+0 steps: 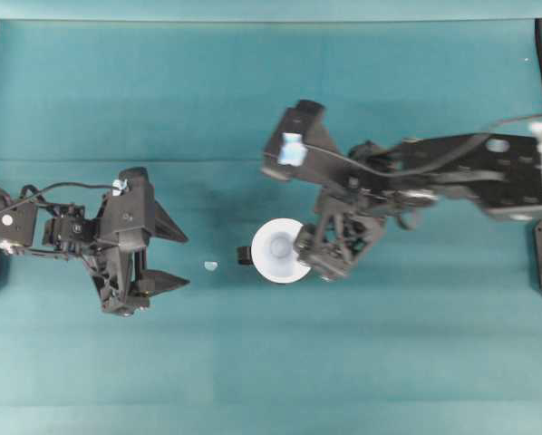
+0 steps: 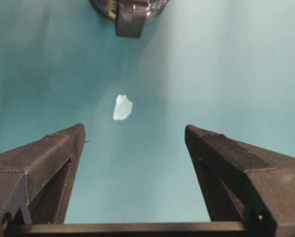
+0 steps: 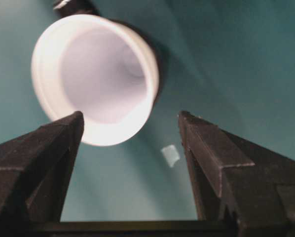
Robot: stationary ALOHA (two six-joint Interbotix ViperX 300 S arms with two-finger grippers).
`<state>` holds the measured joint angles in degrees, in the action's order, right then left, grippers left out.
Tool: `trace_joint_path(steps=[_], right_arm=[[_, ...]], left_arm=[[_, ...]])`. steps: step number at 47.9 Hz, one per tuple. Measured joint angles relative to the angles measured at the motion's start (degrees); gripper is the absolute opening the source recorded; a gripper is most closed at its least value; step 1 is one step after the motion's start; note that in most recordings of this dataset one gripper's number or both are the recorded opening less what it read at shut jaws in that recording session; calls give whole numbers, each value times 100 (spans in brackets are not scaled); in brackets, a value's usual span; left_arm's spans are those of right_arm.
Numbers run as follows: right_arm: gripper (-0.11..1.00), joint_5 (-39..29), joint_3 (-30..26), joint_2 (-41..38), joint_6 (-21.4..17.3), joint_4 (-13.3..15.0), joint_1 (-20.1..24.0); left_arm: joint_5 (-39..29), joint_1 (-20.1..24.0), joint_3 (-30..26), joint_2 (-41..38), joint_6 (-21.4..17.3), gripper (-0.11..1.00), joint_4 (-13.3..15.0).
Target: Put the paper cup into the moved cup holder.
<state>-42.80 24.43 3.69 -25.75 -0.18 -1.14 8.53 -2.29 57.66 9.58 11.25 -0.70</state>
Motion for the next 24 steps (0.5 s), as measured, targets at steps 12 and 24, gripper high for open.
trace_joint_path(steps=[12, 24], right_arm=[[66, 826, 800, 1002, -9, 9, 105], [66, 1222, 1512, 1600, 0, 255, 290]], left_arm=[[0, 0, 62, 158, -9, 85, 0], [-105, 0, 88, 343, -70, 85, 0]])
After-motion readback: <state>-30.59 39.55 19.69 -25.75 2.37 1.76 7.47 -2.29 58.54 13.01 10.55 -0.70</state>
